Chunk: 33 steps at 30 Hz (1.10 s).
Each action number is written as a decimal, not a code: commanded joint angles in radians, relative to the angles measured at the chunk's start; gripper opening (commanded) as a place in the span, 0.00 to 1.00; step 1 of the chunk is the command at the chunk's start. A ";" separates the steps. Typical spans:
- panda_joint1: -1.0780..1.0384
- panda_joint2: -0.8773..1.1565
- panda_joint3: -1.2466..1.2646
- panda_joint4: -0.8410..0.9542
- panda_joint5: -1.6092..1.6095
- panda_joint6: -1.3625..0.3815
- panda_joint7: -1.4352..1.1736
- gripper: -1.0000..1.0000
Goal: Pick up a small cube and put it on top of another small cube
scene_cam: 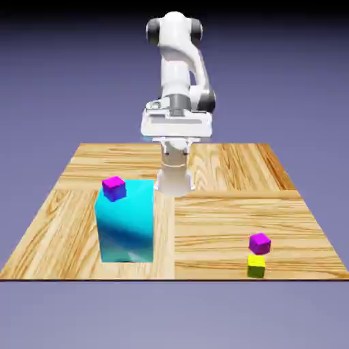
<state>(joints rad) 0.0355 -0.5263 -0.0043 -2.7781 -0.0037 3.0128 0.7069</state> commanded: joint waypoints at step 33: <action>0.540 1.130 -0.098 0.758 -0.084 -0.471 -0.797 0.50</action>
<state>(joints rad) 0.5750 0.6033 -0.1024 -2.0197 -0.0874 2.5418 -0.0898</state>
